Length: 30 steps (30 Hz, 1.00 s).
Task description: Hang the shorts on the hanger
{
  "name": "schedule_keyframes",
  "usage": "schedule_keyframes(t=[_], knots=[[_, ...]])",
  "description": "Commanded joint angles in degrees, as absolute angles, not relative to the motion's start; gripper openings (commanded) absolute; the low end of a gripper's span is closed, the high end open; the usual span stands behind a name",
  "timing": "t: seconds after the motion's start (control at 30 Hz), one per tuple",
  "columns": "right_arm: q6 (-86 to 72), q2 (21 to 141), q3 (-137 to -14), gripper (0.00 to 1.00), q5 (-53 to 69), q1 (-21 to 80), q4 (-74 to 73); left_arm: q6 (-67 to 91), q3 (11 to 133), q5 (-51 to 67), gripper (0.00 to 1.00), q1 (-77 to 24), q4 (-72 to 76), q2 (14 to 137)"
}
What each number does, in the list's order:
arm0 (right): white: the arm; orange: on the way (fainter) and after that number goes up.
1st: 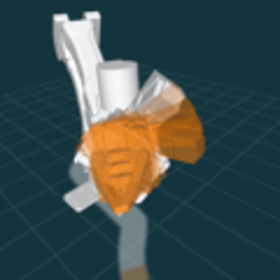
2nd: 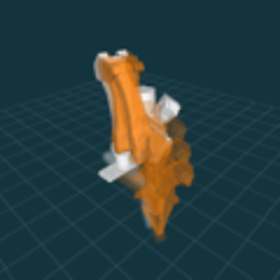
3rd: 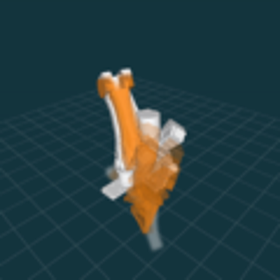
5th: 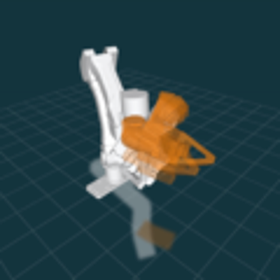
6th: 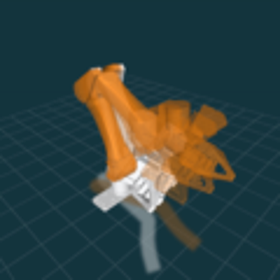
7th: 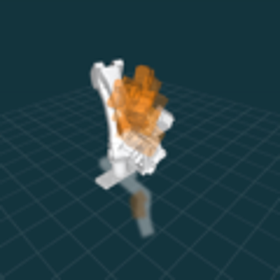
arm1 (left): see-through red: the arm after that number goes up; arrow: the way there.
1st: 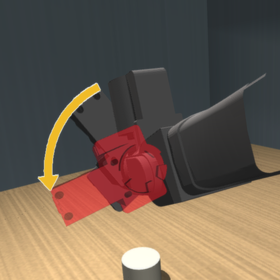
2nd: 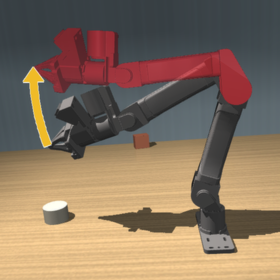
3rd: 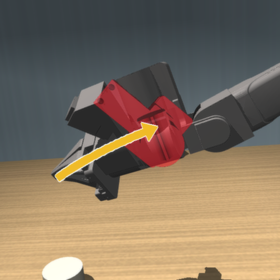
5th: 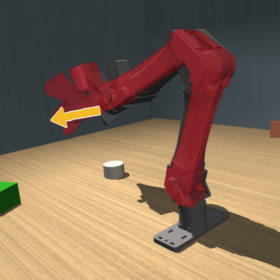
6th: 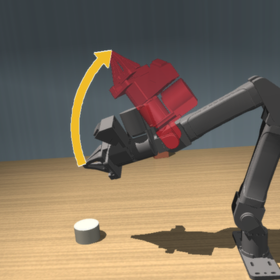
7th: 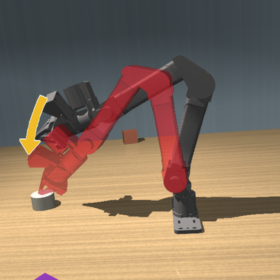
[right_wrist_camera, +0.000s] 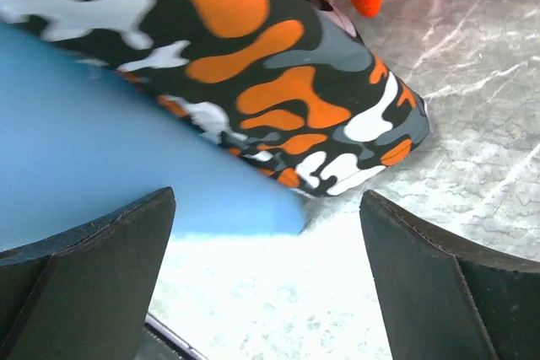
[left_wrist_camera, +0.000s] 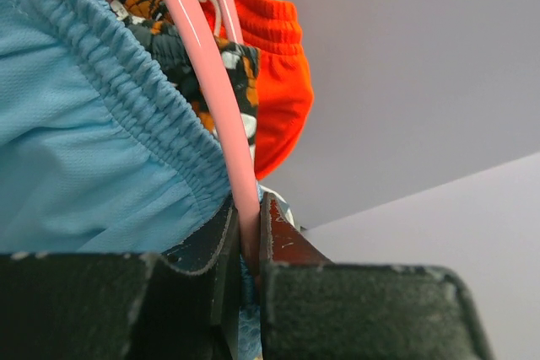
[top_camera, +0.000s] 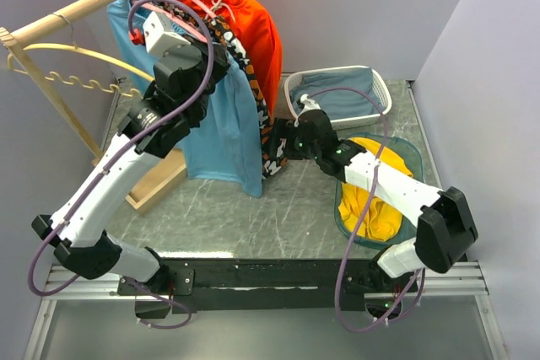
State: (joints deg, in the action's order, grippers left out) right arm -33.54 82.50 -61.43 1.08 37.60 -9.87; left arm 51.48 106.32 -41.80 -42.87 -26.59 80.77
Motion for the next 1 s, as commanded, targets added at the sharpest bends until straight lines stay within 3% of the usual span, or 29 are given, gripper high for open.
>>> schedule_keyframes(t=[0.0, 0.47, 0.97], knots=[[-32.61, 77.96, -61.0, 0.97, 0.62, 38.41, -10.46, 52.99, 108.99, -36.04, 0.01, -38.85, -21.01, 80.42], [-32.34, 76.2, -60.56, 0.97, 0.09, 38.85, -12.13, 56.07, 109.25, -29.53, 0.01, -30.33, -19.52, 81.21], [-32.17, 76.46, -62.14, 0.97, 0.09, 39.02, -15.47, 53.53, 102.58, -34.54, 0.01, -30.06, -12.05, 80.77]])
